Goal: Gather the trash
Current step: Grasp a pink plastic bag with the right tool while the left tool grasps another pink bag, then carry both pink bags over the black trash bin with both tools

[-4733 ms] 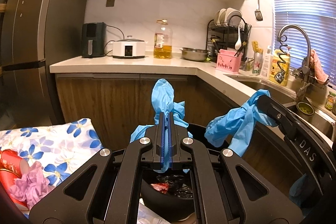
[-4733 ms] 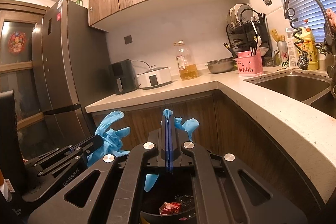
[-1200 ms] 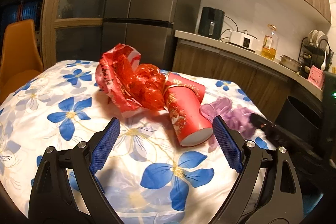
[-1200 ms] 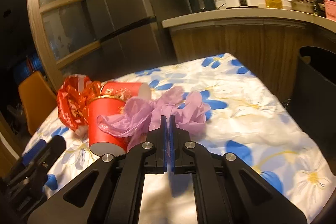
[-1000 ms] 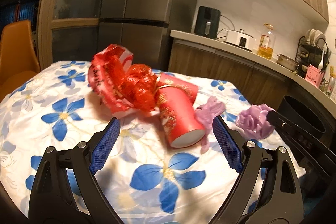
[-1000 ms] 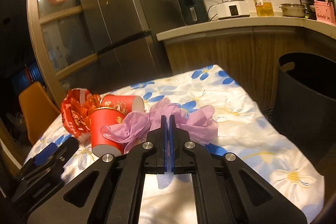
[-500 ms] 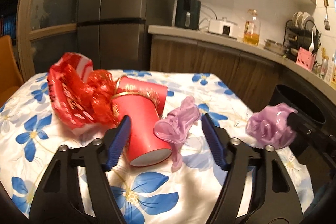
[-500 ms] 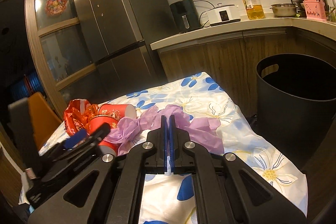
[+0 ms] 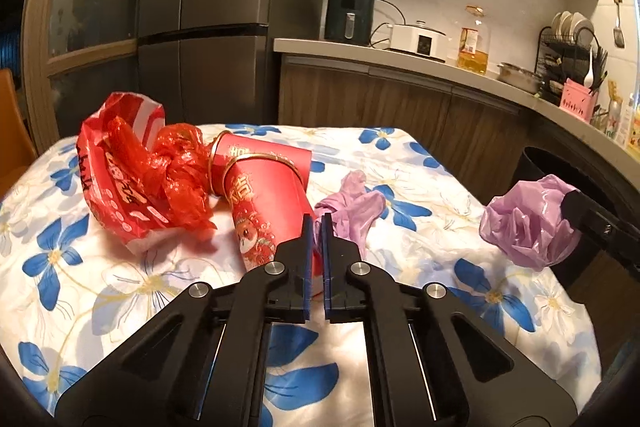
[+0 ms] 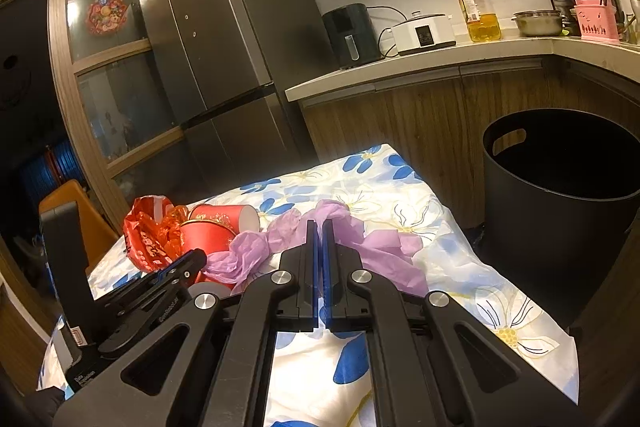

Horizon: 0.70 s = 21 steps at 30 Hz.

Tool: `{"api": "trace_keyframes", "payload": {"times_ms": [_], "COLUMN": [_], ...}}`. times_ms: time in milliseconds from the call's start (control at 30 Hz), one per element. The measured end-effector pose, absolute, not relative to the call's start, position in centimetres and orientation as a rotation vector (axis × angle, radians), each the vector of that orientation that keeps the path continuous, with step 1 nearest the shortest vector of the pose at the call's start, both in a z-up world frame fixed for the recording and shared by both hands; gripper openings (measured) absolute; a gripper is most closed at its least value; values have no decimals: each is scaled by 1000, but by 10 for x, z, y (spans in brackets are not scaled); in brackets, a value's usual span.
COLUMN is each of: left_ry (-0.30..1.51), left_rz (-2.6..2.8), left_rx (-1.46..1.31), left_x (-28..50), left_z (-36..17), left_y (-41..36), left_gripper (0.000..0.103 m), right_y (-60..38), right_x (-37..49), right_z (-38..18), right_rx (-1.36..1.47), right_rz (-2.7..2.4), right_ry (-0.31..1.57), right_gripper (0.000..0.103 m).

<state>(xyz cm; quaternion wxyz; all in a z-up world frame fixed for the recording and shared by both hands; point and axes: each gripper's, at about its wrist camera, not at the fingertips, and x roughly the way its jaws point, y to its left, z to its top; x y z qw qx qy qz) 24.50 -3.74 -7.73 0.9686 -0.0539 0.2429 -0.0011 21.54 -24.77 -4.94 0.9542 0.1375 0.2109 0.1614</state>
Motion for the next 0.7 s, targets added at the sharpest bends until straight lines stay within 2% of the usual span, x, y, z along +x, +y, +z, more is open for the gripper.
{"api": "trace_keyframes", "payload": {"times_ms": [267, 700], "left_ry": [450, 345], "left_rz": [-30, -153], "left_rx": [-211, -177], "left_x": [218, 188], "left_z": [-60, 0], "left_y": [-24, -49], "left_gripper": [1, 1], "right_y": [-250, -260], "right_x": [211, 189], "right_z": [-44, -22], "right_rx": [281, 261], "right_rz": [330, 335], "right_ry": [414, 355], "right_gripper": [3, 3]}}
